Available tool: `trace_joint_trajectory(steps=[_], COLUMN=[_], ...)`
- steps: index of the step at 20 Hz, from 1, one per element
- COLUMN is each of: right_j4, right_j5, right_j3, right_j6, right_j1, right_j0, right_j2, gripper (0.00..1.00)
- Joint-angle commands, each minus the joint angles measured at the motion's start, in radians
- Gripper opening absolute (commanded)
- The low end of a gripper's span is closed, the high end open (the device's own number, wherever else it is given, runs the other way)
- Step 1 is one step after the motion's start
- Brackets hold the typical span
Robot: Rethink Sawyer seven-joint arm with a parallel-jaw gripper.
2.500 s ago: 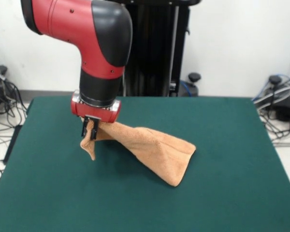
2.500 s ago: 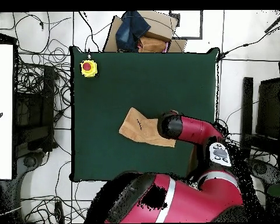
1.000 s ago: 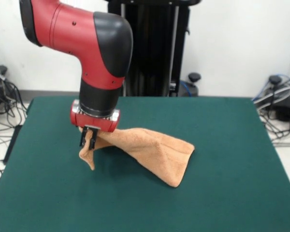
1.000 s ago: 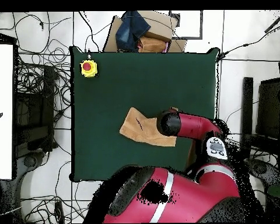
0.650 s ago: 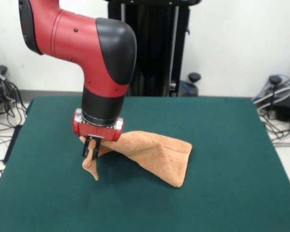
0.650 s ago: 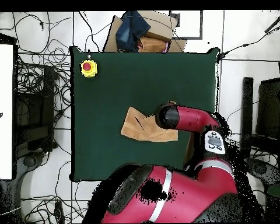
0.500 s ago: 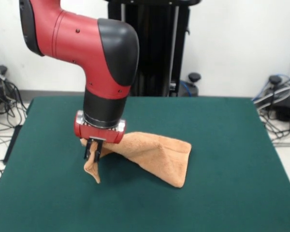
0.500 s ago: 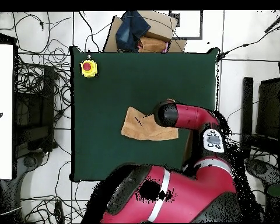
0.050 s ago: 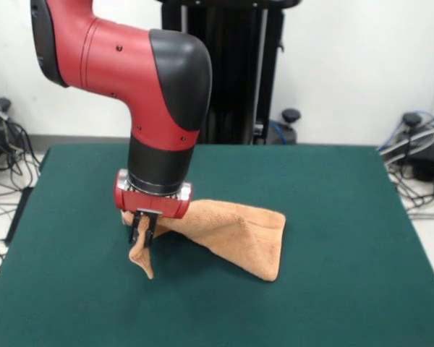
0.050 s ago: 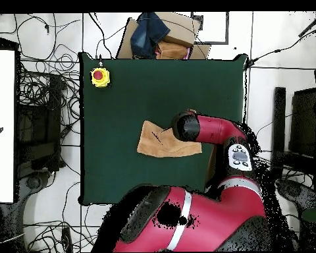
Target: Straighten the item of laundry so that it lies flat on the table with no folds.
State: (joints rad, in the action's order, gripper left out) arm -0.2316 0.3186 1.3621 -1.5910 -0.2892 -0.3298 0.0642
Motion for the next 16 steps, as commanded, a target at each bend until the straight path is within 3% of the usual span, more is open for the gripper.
trace_joint_trajectory(steps=[1, 6, 9, 16], right_j4=[-0.037, -0.033, -0.052, -0.070], right_j5=[-0.022, -0.005, -0.009, 0.013], right_j3=[0.035, 0.072, 0.149, 0.317], right_j6=[-0.075, -0.085, -0.100, -0.071], right_j1=[0.049, 0.040, 0.003, -0.097], right_j0=[0.008, 0.006, 0.020, -0.015], right_j2=[-0.070, -0.061, -0.021, -0.035], gripper=[0.00, 0.00, 0.00, 0.00])
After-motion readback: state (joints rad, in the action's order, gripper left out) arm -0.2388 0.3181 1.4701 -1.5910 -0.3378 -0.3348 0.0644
